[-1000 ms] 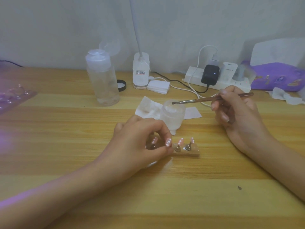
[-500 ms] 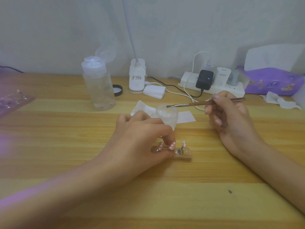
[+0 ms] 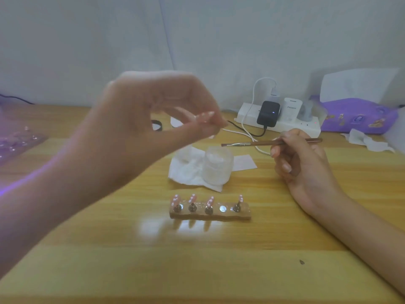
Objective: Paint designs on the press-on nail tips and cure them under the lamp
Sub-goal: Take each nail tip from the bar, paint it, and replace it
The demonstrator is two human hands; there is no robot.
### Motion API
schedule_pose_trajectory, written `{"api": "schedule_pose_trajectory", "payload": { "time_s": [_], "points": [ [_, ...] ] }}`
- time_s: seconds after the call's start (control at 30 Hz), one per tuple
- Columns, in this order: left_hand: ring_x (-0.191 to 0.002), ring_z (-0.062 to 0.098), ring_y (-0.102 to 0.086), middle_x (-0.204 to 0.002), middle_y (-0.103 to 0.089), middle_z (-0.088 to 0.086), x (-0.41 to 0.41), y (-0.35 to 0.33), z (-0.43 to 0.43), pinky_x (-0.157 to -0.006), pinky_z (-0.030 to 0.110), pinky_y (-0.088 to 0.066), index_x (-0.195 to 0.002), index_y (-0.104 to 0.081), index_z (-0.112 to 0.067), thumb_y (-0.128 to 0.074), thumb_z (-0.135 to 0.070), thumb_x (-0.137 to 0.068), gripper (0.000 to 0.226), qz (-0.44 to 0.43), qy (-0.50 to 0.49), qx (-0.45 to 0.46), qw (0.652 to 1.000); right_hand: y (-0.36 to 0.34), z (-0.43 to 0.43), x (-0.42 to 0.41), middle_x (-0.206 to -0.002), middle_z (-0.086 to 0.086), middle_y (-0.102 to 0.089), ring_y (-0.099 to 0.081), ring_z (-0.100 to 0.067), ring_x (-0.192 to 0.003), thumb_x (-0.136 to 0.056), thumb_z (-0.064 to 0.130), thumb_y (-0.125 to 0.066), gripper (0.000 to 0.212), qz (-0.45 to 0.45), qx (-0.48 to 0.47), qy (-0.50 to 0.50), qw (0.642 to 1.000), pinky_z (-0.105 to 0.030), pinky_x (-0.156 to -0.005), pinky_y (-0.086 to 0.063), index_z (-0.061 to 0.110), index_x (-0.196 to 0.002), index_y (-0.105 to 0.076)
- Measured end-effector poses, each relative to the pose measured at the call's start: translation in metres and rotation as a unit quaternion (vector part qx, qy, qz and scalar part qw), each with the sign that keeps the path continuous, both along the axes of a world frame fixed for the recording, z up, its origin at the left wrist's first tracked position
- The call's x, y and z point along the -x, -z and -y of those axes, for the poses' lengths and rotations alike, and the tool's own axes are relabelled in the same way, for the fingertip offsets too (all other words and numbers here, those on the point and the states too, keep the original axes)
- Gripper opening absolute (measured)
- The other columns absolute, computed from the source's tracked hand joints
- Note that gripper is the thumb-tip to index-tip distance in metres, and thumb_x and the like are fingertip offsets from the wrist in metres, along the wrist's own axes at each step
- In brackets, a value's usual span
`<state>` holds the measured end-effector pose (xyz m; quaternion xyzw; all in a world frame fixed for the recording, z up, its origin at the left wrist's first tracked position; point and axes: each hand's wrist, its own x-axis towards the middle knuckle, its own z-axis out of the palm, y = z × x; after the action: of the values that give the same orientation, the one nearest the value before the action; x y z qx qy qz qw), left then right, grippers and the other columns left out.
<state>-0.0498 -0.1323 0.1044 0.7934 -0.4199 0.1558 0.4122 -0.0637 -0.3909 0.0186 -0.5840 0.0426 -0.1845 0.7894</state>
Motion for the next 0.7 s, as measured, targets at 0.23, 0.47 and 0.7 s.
{"api": "schedule_pose_trajectory", "payload": {
  "time_s": [0.23,0.47,0.7],
  "points": [
    [-0.08,0.008,-0.069,-0.085,-0.076,-0.002,-0.047,0.048,0.012,-0.072,0.024,-0.052,-0.082,-0.073,-0.017,-0.076,-0.033,-0.072,0.019,-0.201,0.008,0.103,0.974,-0.002,-0.002,0.003,-0.063,0.0,-0.063,-0.039,-0.008,-0.044,-0.089,0.024,-0.057,0.018,0.006,0.009,-0.004,1.0,-0.016,-0.041,-0.025,0.018,-0.075,-0.048],
    [-0.066,0.001,-0.055,-0.076,-0.069,-0.022,-0.058,0.08,0.007,-0.067,0.004,-0.036,-0.076,-0.074,-0.031,-0.082,-0.027,-0.079,0.01,-0.103,-0.077,0.09,0.988,-0.003,-0.004,0.003,-0.066,-0.002,-0.066,-0.046,-0.007,-0.048,-0.084,0.028,-0.058,0.016,0.02,0.035,-0.008,0.999,-0.014,-0.04,-0.03,0.024,-0.069,-0.054],
    [-0.066,-0.001,-0.058,-0.08,-0.071,-0.021,-0.055,0.088,0.01,-0.064,0.007,-0.041,-0.079,-0.076,-0.024,-0.079,-0.015,-0.082,0.01,-0.081,-0.032,0.074,0.993,-0.003,-0.008,0.001,-0.067,-0.003,-0.068,-0.047,-0.007,-0.05,-0.086,0.03,-0.061,0.018,0.047,0.07,-0.028,0.996,-0.014,-0.04,-0.031,0.027,-0.068,-0.057]
  ]
}}
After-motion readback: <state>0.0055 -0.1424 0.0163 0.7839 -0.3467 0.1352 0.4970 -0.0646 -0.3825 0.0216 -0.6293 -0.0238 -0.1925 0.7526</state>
